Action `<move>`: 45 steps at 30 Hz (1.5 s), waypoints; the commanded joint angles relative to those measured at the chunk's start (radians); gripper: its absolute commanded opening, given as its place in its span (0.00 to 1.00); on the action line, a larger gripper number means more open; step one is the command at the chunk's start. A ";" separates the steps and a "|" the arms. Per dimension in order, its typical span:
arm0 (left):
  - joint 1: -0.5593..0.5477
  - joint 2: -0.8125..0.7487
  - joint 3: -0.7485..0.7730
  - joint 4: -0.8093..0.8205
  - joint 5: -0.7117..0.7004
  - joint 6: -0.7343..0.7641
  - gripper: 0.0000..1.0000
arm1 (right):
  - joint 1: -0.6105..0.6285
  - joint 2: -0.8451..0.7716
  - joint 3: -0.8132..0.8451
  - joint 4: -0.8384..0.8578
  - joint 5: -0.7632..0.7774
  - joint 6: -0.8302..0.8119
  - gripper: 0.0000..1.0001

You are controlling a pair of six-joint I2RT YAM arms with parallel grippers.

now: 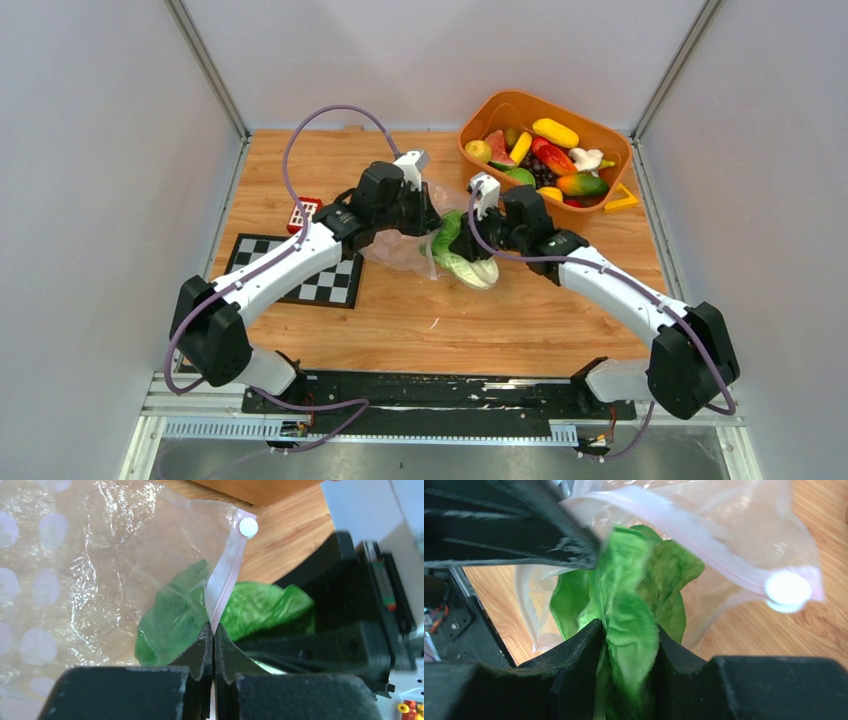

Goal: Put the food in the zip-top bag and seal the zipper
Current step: Place the fake vegetable in the zipper food storage bag.

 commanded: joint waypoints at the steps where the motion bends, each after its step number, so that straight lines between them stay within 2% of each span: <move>1: 0.001 -0.012 0.034 0.042 0.008 -0.023 0.00 | 0.082 -0.061 0.017 0.031 0.122 -0.131 0.20; 5: 0.001 -0.024 0.029 0.044 -0.026 -0.030 0.00 | 0.143 -0.088 -0.007 0.011 0.145 -0.240 0.22; 12: 0.001 -0.025 0.017 0.087 0.106 0.005 0.00 | 0.132 0.023 0.072 -0.045 0.196 -0.183 0.21; 14: 0.001 -0.042 0.004 0.085 0.112 0.025 0.00 | 0.094 0.069 0.117 -0.073 0.166 -0.134 0.21; 17: 0.001 -0.066 -0.006 0.058 0.110 0.057 0.00 | 0.009 0.110 0.162 -0.070 0.039 -0.024 0.21; 21: 0.001 -0.077 -0.032 0.048 0.088 0.041 0.00 | -0.058 0.093 0.150 0.067 -0.082 0.141 0.22; 26: 0.001 -0.068 -0.044 0.047 0.065 0.023 0.00 | -0.077 0.083 0.141 0.155 -0.092 0.308 0.24; 31: 0.001 -0.057 -0.030 0.047 0.089 0.032 0.00 | -0.117 0.116 0.126 0.271 -0.210 0.477 0.23; 32: 0.001 -0.058 -0.029 0.046 0.091 0.033 0.00 | -0.124 0.123 0.123 0.272 -0.202 0.507 0.22; 39: 0.001 -0.056 -0.047 0.119 0.154 -0.029 0.00 | -0.124 0.102 -0.049 0.617 -0.052 0.766 0.21; 42: 0.000 -0.041 -0.047 0.170 0.202 -0.070 0.00 | -0.099 0.100 -0.054 0.644 -0.004 0.794 0.20; 45: -0.001 -0.029 -0.031 0.125 0.181 -0.063 0.00 | -0.089 0.057 -0.046 0.586 0.081 0.787 0.20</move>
